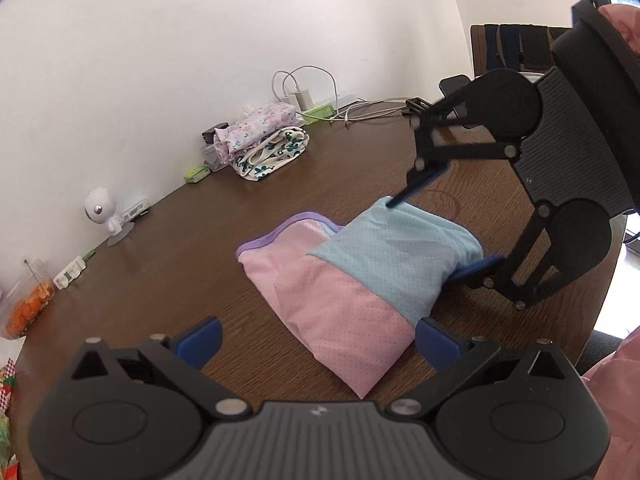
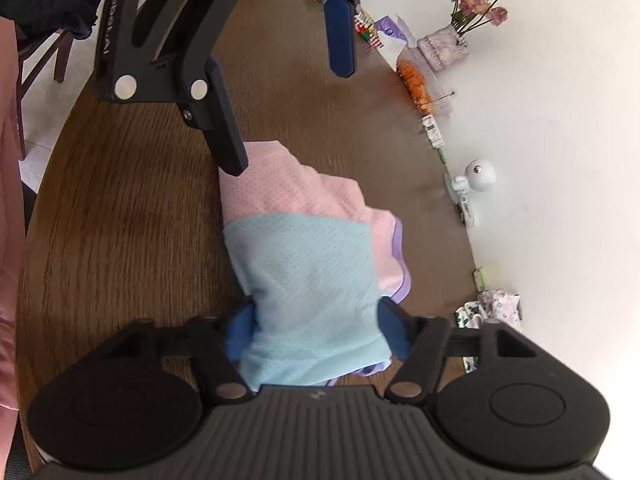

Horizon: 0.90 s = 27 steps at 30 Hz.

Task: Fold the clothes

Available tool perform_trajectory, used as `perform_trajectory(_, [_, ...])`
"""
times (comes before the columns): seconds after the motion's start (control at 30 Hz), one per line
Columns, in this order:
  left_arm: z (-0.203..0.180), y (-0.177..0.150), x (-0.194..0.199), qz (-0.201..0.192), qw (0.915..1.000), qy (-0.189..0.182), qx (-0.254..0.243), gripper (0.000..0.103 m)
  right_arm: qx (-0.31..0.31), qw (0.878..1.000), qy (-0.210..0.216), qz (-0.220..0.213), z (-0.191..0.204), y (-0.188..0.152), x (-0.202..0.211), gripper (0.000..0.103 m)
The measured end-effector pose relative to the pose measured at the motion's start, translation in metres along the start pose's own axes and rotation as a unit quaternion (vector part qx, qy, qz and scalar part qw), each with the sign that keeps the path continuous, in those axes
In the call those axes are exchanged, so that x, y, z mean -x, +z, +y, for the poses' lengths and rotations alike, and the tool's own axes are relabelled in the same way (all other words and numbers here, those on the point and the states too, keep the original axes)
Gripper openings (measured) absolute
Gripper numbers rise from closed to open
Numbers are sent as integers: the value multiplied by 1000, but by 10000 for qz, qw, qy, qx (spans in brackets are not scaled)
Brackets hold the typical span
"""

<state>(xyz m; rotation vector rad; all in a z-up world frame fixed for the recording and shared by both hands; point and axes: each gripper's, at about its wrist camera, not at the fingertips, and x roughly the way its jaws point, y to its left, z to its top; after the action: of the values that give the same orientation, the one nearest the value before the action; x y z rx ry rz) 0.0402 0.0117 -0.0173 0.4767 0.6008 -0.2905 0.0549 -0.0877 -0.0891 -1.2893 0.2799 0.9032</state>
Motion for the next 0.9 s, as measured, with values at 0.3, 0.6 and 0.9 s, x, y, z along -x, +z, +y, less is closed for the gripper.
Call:
perform_trajectory(0.3, [-37, -6, -11, -283, 9794, 155, -1992, 102, -1049, 9880, 1130, 44, -49, 6, -1, 10])
perform_trajectory(0.6, [-38, -4, -45, -135, 9546, 429, -2945, 81, -1926, 9636, 1852, 123, -101, 7, 8, 9])
perform_trajectory(0.9, [-28, -1, -57, 33, 9526, 5, -3042, 13, -1870, 9629, 1944, 91, -98, 11, 11, 9])
